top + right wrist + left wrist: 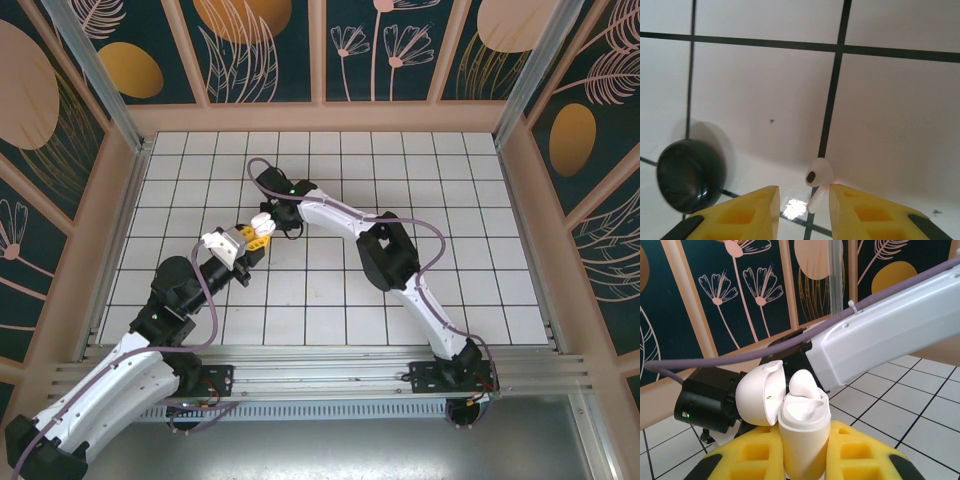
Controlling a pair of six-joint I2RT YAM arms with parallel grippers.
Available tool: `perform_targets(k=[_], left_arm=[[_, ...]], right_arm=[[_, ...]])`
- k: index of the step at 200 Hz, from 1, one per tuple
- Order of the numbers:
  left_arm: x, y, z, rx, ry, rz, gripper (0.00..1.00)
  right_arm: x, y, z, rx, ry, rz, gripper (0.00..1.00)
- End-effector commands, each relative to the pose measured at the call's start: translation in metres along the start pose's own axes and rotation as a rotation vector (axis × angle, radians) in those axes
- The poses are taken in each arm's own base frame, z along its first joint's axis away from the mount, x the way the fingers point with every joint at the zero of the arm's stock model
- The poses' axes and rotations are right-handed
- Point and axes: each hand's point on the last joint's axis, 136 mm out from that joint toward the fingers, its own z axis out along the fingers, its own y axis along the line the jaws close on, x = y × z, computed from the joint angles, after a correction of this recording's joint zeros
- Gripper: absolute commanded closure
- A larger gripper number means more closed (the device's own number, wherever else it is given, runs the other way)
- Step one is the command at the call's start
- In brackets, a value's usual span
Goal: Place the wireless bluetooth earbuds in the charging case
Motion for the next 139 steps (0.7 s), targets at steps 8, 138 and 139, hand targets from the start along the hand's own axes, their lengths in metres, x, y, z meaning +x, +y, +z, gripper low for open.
perform_targets(k=[8, 138, 139], left_arm=[[-0.005, -0.003, -0.003, 0.014, -0.023, 0.015, 1.00], [-0.003, -0.004, -0.005, 0.019, -0.023, 0.012, 1.00], [-0.003, -0.004, -0.005, 0.019, -0.022, 0.012, 1.00]], right_arm=[[0.006, -0.006, 0.013, 0.042, -0.007, 0.016, 0.68], [0.005, -0.015, 0.033, 0.085, -0.012, -0.005, 0.69], [0.005, -0.015, 0.033, 0.086, -0.013, -0.005, 0.69]])
